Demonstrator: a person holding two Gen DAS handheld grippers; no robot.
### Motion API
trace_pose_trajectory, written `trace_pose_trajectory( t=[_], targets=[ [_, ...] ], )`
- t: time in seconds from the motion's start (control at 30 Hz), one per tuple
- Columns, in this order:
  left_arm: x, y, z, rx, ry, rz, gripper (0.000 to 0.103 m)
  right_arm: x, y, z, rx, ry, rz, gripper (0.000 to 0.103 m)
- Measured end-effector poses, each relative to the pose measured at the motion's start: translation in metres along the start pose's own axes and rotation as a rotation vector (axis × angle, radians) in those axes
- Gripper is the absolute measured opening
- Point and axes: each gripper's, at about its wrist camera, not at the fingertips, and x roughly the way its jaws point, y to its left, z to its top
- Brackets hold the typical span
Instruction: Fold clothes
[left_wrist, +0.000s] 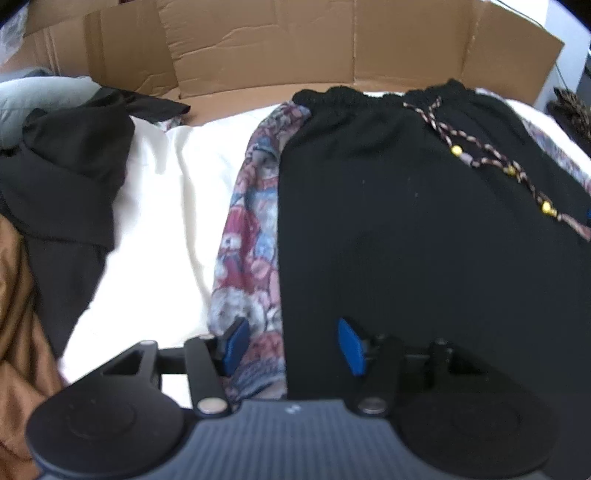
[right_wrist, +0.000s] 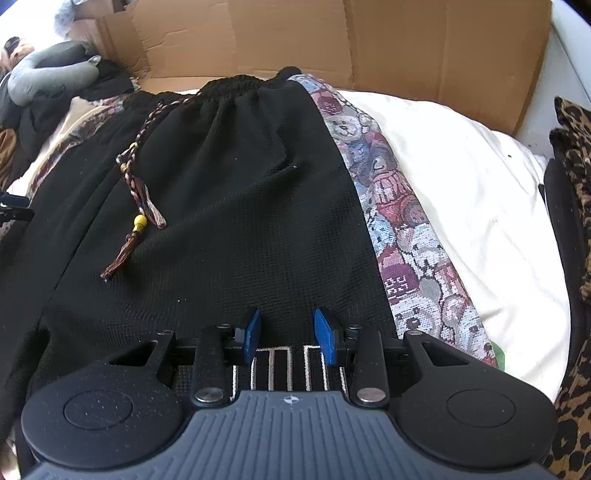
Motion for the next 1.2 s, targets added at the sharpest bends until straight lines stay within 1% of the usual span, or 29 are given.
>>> trace_pose_trajectory(
  t=[0.1, 0.33, 0.4, 0.53, 0.63, 0.7, 0.8, 0.87, 0.97, 1.1, 1.2],
  targets=[
    [-0.003, 0.005, -0.005, -0.041, 0.007, 0.004, 0.061, -0.002, -0.004, -0.001, -0.001, 0.001, 0.010, 0.039],
    [-0.019, 0.004, -0.021, -0.037, 0.034, 0.023, 0.060, -0.018, -0.007, -0.013, 0.002, 0.018, -0.018, 0.040],
    [-0.025, 0.005, -0.028, -0.044, 0.046, 0.026, 0.060, -0.025, -0.008, -0.018, 0.009, 0.022, -0.029, 0.045],
    [-0.037, 0.004, -0.049, -0.063, 0.099, 0.042, 0.060, -0.040, -0.007, -0.033, -0.007, 0.059, -0.044, 0.046],
    [-0.046, 0.003, -0.064, -0.103, 0.145, 0.057, 0.060, -0.052, -0.008, -0.050, -0.020, 0.081, -0.055, 0.046],
    [-0.052, 0.000, -0.073, -0.164, 0.169, 0.082, 0.060, -0.061, -0.010, -0.060, 0.000, 0.089, -0.065, 0.046],
    [-0.063, -0.006, -0.082, -0.184, 0.192, 0.081, 0.060, -0.075, -0.011, -0.074, 0.034, 0.099, -0.078, 0.046],
    [-0.074, -0.013, -0.083, -0.195, 0.182, 0.077, 0.059, -0.085, -0.011, -0.081, 0.085, 0.109, -0.080, 0.046],
    [-0.093, -0.025, -0.082, -0.202, 0.135, 0.048, 0.059, -0.103, -0.007, -0.085, 0.156, 0.066, -0.046, 0.046],
    [-0.100, -0.051, -0.074, -0.206, 0.086, -0.009, 0.059, -0.106, 0.013, -0.088, 0.146, 0.027, -0.011, 0.046],
    [-0.092, -0.075, -0.061, -0.195, 0.064, -0.059, 0.059, -0.096, 0.031, -0.086, 0.118, 0.020, 0.017, 0.046]
  ],
)
